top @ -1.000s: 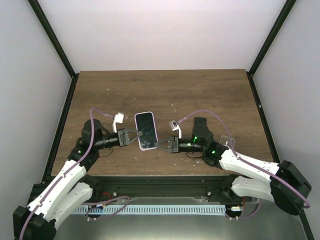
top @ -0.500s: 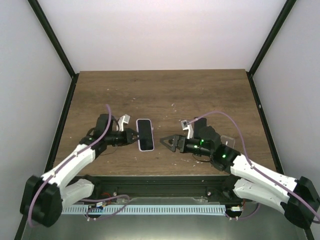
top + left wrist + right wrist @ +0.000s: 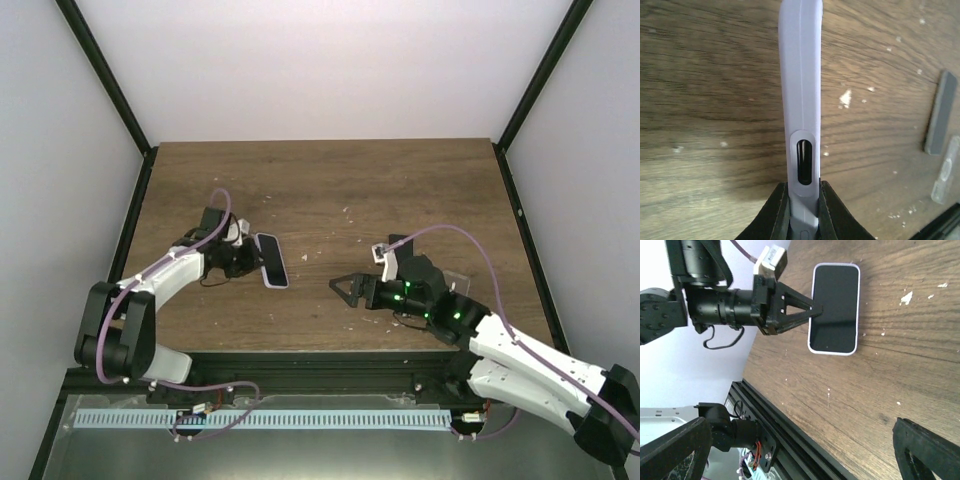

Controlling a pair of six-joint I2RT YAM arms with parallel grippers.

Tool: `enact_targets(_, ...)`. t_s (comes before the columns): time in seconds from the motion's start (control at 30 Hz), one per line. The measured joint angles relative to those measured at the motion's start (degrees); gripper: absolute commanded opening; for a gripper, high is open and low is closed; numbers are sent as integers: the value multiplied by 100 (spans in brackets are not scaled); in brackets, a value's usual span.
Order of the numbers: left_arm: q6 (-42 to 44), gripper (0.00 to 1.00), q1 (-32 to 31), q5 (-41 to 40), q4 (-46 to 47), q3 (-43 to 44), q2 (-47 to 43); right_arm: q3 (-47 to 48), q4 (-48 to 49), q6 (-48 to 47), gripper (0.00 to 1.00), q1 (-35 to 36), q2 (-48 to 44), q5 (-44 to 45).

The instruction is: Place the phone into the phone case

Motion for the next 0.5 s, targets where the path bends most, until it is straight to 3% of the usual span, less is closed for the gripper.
enact_targets(0.37,-168,3,214,-256,26,-11,337,175,-612,-177,100,0,-284,586)
enact_targets(0.5,-199,18,227,-256,72,-20,376,348,-1023,-168,100,0,-197,868)
